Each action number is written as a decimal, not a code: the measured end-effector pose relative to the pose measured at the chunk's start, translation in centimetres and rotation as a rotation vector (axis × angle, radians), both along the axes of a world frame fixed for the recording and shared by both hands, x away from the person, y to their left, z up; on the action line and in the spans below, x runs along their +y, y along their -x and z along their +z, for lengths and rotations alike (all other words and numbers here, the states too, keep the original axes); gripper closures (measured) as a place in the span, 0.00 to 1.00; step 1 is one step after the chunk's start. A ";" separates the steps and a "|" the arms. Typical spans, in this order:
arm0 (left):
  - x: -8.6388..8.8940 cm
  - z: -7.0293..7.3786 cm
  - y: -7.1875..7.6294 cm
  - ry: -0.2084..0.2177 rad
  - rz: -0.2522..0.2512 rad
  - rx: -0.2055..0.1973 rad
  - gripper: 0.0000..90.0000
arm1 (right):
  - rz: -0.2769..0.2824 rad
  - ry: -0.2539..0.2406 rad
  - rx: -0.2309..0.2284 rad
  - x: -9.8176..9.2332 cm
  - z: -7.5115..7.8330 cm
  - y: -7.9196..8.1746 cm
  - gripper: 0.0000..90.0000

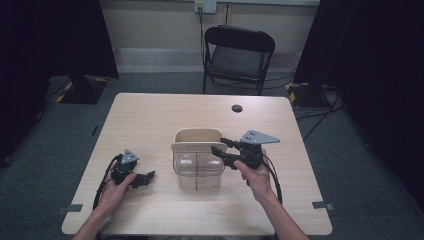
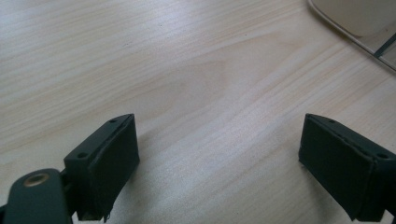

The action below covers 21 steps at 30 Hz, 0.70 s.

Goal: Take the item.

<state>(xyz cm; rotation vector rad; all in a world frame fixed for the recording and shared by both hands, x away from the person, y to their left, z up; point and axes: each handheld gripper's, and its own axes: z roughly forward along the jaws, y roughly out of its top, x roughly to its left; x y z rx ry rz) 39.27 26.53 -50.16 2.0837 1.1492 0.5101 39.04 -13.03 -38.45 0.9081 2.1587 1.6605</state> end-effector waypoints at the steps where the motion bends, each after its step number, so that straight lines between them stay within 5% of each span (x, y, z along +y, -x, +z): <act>1: 0.0 0.0 0.0 -0.001 0.000 0.000 0.13 | 0.000 0.000 0.000 0.0 0.0 0.0 0.55; 21: 0.0 0.0 0.0 0.001 0.000 0.000 0.13 | 0.001 0.001 0.000 0.0 0.0 0.0 0.55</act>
